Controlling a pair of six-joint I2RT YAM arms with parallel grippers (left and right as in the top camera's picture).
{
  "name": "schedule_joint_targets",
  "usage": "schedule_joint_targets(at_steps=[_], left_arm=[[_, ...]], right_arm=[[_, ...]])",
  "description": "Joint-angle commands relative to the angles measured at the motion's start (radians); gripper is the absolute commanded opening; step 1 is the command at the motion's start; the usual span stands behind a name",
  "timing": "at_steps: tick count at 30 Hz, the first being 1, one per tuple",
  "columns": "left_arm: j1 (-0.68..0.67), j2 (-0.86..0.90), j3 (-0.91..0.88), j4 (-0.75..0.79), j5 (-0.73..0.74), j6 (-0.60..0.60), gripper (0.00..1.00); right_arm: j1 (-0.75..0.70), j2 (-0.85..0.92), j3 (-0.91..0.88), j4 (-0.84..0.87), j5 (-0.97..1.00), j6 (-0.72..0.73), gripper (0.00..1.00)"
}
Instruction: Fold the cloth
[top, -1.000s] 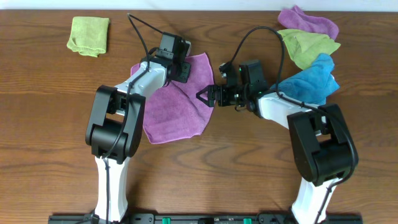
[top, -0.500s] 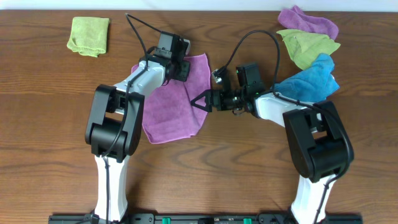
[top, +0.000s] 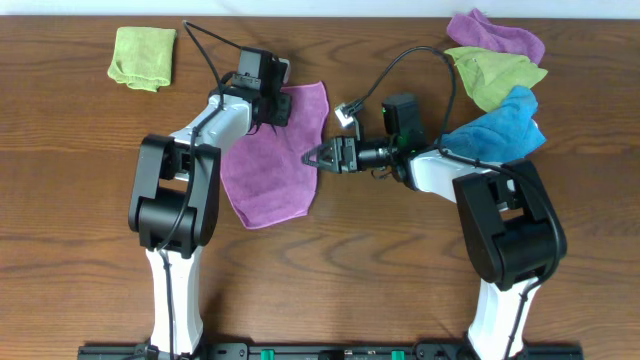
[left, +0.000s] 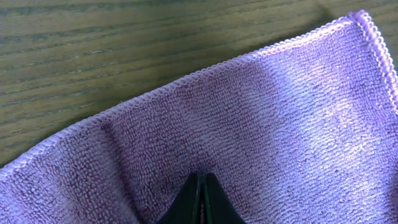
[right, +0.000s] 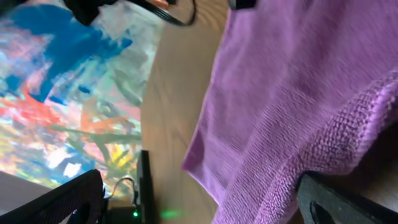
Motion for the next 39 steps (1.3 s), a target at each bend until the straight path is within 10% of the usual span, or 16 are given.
schedule_joint_targets(at_steps=[1, 16, 24, 39], left_arm=[[0.031, 0.066, -0.012, -0.021, -0.034, -0.006, 0.06], [0.109, 0.066, -0.012, -0.026, 0.0, -0.007, 0.06], [0.13, 0.066, -0.012, -0.035, 0.001, -0.007, 0.05], [0.13, 0.066, -0.012, -0.035, 0.019, -0.007, 0.06]], right_arm=[[-0.008, 0.004, 0.0, 0.013, -0.027, 0.054, 0.99], [0.003, 0.004, 0.001, 0.206, -0.035, 0.201, 0.92], [-0.042, 0.004, 0.001, -0.138, 0.187, 0.055, 0.89], [0.027, 0.011, 0.001, -0.216, 0.435, 0.047, 0.99]])
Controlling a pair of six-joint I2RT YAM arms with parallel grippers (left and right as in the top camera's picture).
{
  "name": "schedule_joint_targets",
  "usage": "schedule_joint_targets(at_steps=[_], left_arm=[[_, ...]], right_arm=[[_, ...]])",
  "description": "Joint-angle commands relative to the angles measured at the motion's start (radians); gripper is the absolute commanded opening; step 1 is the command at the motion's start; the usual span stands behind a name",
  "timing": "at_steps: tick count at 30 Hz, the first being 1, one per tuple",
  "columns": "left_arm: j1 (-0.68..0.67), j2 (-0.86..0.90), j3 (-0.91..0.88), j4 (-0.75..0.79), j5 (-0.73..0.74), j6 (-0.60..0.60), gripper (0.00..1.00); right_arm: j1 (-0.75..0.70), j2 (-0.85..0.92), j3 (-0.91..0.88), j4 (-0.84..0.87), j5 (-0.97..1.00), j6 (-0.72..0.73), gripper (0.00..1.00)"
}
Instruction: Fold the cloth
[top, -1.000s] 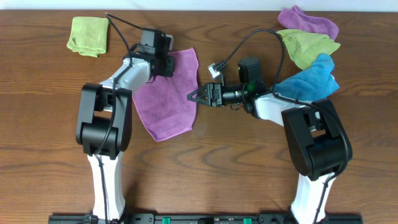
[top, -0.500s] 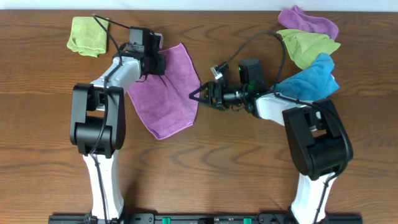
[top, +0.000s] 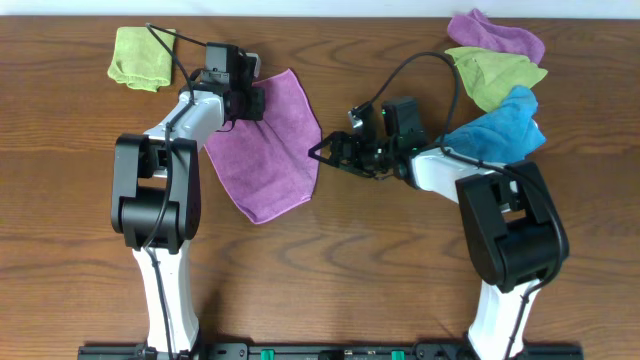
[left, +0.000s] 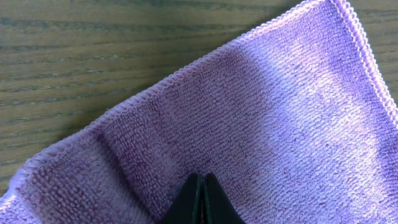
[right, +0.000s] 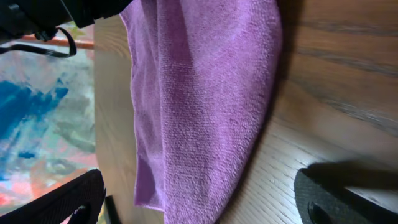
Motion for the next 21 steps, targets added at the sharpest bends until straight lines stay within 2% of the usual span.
schedule_joint_targets(at_steps=[1, 7, 21], left_arm=[[0.014, 0.065, -0.013, -0.026, -0.033, -0.007, 0.05], [0.015, 0.065, -0.013, -0.026, -0.033, -0.007, 0.06], [0.017, 0.065, -0.013, -0.025, -0.034, -0.006, 0.06]], right_arm=[[0.029, 0.027, -0.011, -0.018, 0.115, -0.007, 0.99], [0.064, 0.092, -0.011, 0.04, 0.117, 0.061, 0.99], [0.101, 0.144, 0.024, 0.513, -0.095, 0.32, 0.97]])
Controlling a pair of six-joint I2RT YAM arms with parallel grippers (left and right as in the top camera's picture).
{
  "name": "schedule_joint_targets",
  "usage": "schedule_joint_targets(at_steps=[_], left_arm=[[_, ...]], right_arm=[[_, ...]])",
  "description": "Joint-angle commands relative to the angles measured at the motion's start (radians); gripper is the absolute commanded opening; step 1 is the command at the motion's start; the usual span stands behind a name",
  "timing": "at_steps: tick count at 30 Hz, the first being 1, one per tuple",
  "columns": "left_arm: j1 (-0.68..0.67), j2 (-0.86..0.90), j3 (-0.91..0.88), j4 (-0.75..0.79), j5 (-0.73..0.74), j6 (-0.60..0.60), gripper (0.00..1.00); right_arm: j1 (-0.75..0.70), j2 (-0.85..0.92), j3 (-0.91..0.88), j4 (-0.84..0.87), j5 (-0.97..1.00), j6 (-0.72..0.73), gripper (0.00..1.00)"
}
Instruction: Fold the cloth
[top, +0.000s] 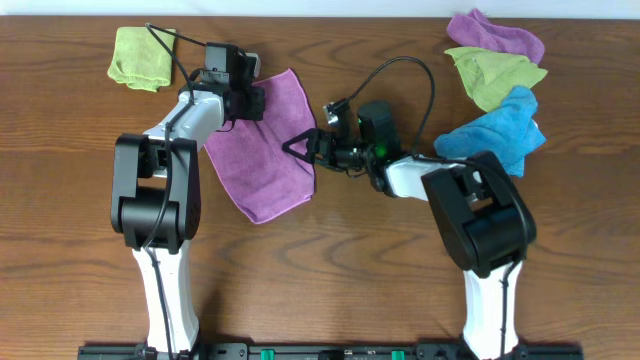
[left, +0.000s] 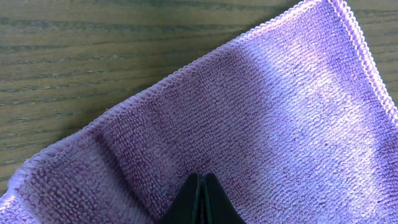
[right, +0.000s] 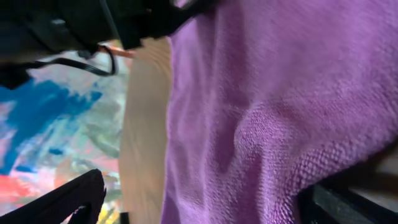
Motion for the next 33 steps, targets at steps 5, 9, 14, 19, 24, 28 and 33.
schedule_joint_targets(at_steps=[5, 9, 14, 19, 24, 28, 33], left_arm=[[0.019, 0.064, -0.013, -0.025, -0.066, -0.003, 0.05], [0.025, 0.064, -0.013, -0.026, -0.067, 0.0, 0.06], [0.035, 0.064, -0.013, -0.027, -0.084, 0.001, 0.06], [0.043, 0.064, -0.013, -0.047, -0.095, 0.009, 0.06], [0.045, 0.064, -0.013, -0.113, -0.158, 0.053, 0.06], [0.053, 0.063, -0.013, -0.15, -0.179, 0.068, 0.06], [0.055, 0.039, 0.003, -0.146, -0.13, 0.067, 0.06]], right_arm=[[0.005, 0.011, 0.082, 0.217, -0.175, 0.194, 0.92], [0.004, 0.011, 0.203, 0.38, -0.327, 0.349, 0.88], [-0.006, 0.011, 0.317, 0.472, -0.521, 0.406, 0.79], [-0.042, 0.011, 0.317, 0.46, -0.591, 0.4, 0.8], [-0.066, 0.011, 0.317, 0.282, -0.605, 0.264, 0.8], [-0.074, 0.011, 0.317, -0.141, -0.491, -0.046, 0.86], [-0.087, 0.011, 0.317, -0.524, -0.238, -0.275, 0.89]])
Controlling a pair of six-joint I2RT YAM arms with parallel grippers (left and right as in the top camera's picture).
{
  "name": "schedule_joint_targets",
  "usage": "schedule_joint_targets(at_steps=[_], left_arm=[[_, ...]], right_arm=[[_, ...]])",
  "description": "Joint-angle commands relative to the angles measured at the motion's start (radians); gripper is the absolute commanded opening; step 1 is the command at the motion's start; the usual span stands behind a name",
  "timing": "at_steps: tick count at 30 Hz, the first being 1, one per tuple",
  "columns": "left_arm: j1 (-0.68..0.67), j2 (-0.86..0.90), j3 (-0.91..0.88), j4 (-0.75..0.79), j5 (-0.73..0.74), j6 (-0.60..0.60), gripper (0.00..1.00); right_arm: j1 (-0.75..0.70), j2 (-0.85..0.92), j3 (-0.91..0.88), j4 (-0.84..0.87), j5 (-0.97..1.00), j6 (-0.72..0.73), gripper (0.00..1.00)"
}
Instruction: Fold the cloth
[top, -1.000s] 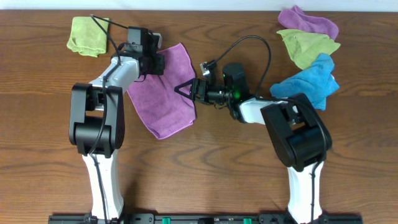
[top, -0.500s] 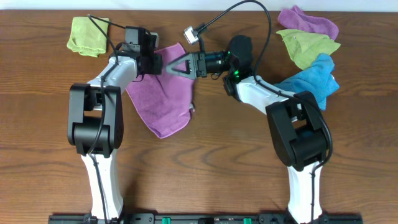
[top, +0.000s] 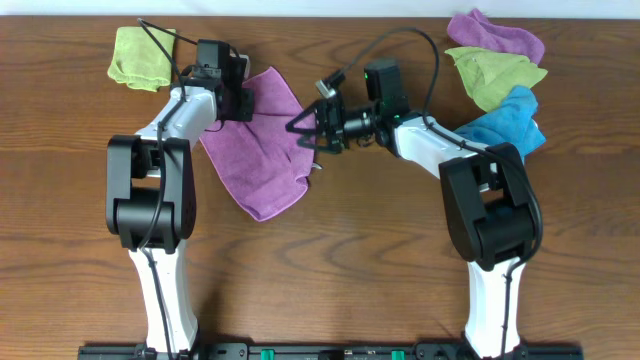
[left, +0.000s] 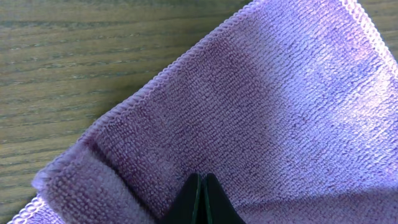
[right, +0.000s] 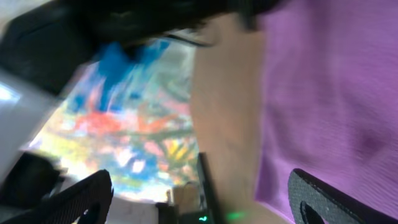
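Note:
The purple cloth (top: 255, 150) lies spread on the wooden table (top: 330, 260), left of centre. My left gripper (top: 240, 102) is shut on its far left part, the closed fingertips (left: 200, 186) pressing into the fabric (left: 267, 99) just inside the hem. My right gripper (top: 300, 128) hovers at the cloth's right edge. It is open, with its fingers wide apart (right: 208, 199) and the purple cloth (right: 336, 93) beside the right finger. That wrist view is blurred.
A folded green cloth (top: 140, 55) lies at the back left. At the back right sit a purple cloth (top: 495, 35), a green cloth (top: 495, 72) and a blue cloth (top: 505, 125). Cables arch above both wrists.
My right gripper, still open, has shifted toward the back along the cloth's right edge. The left gripper moved slightly left with the cloth, whose far corner now lies further left.
First the cloth lay near the table's middle, left gripper shut on its far edge, right gripper open at its right edge. Then cloth and left gripper stood further left and back. The open right gripper followed to the right edge and now sits further back.

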Motion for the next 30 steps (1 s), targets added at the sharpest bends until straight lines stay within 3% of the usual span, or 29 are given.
schedule_joint_targets(at_steps=[1, 11, 17, 18, 20, 23, 27, 30], left_arm=[[0.025, 0.037, -0.021, -0.042, -0.035, 0.013, 0.05], [0.025, 0.02, 0.18, -0.159, 0.066, 0.002, 0.06], [0.024, 0.005, 0.318, -0.228, 0.111, -0.002, 0.06], [0.024, -0.001, 0.341, -0.257, 0.12, -0.002, 0.06], [0.024, -0.023, 0.375, -0.326, 0.135, -0.001, 0.06], [0.024, -0.067, 0.379, -0.399, 0.134, 0.034, 0.06], [0.024, -0.092, 0.375, -0.486, 0.116, 0.089, 0.06], [0.025, -0.084, 0.346, -0.461, 0.117, 0.089, 0.06]], right_arm=[[-0.013, -0.004, 0.01, 0.005, 0.134, -0.173, 0.87], [-0.063, -0.019, 0.242, -0.137, 0.389, -0.189, 0.89], [-0.067, -0.019, 0.412, -0.459, 0.698, -0.349, 0.87], [-0.064, -0.019, 0.44, -0.514, 0.719, -0.378, 0.83], [-0.047, -0.019, 0.488, -0.613, 0.72, -0.419, 0.6], [0.002, -0.019, 0.525, -0.731, 0.78, -0.494, 0.04], [0.105, -0.018, 0.52, -0.853, 0.958, -0.614, 0.01], [0.164, -0.018, 0.504, -0.874, 1.052, -0.668, 0.01]])
